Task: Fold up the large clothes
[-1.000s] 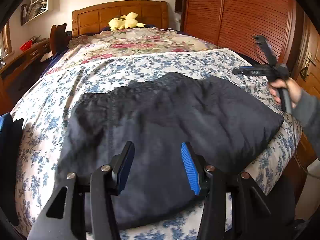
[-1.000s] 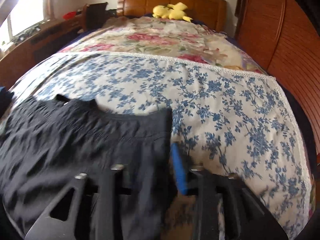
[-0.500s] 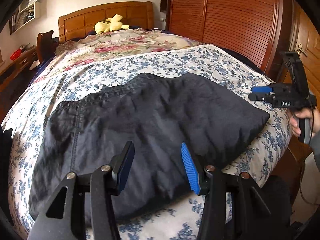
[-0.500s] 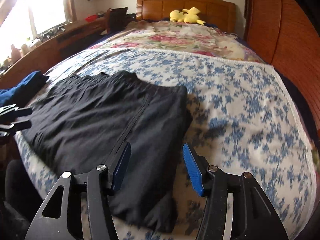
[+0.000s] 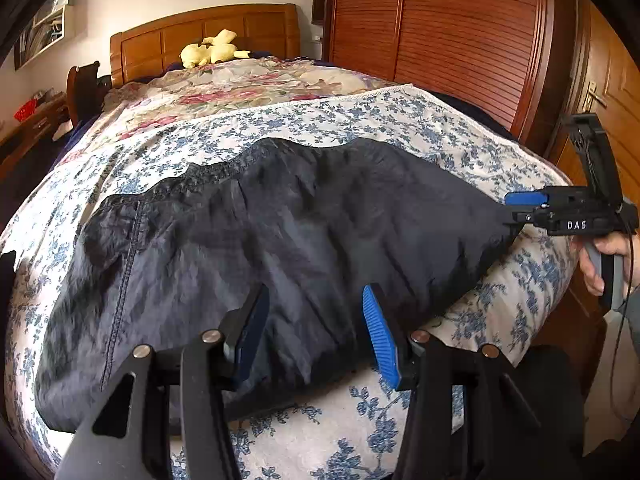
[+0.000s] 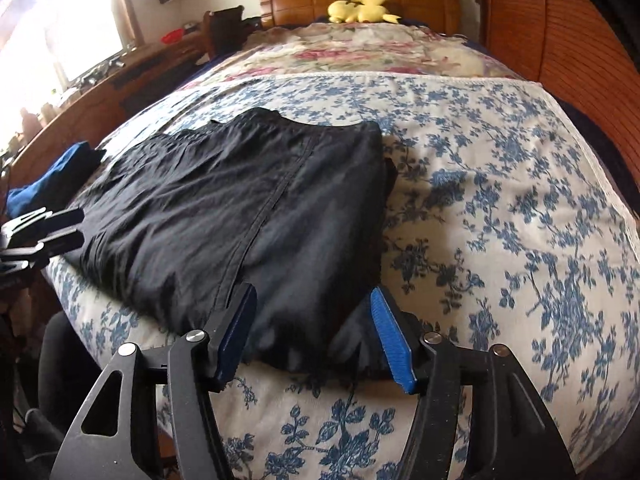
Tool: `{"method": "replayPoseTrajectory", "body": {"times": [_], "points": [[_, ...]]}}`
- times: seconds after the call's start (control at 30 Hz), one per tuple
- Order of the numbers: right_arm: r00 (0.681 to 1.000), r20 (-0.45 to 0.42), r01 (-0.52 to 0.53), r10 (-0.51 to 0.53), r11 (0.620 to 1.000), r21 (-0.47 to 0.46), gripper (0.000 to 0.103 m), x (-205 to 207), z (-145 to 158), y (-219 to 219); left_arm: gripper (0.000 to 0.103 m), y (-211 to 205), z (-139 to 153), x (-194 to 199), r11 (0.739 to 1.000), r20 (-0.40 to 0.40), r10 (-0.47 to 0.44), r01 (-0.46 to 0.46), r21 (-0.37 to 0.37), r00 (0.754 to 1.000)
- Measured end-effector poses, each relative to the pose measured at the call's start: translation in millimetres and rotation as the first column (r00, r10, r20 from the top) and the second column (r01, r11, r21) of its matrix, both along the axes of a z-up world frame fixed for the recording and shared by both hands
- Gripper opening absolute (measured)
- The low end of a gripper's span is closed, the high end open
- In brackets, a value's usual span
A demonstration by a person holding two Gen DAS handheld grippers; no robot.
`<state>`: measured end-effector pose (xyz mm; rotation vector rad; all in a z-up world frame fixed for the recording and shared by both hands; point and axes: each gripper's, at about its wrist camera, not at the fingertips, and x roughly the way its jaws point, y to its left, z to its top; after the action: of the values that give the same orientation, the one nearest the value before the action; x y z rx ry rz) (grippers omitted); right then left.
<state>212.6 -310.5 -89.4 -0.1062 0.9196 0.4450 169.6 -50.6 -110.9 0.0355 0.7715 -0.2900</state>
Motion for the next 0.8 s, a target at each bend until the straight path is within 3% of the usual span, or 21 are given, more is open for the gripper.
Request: {"method": "replayPoseTrajectory", "body": {"times": [0.3, 0.63, 0.8], "points": [[0.994, -0.045, 0.101, -0.102, 0.995, -0.007, 0.068, 6.0, -31.8, -8.1, 0.048, -1.0, -15.3, 7.3, 1.0, -0.01, -0.021, 0.021, 0.022, 1.0], [0.983, -0.111, 0.151, -0.144, 0.987, 0.059, 0.069, 11.0, -51.8, -9.8, 0.048, 5.5, -33.6, 7.0, 1.0, -0.045, -0.015, 0.014, -0.025, 0.999], [0.981, -0.136, 0.15, -0.136, 0.983, 0.102, 0.059, 10.6, -50.7, -9.7, 0.048, 6.8, -34.6, 7.0, 0.999, -0.047, -0.015, 0.013, -0.037, 0.999]]}}
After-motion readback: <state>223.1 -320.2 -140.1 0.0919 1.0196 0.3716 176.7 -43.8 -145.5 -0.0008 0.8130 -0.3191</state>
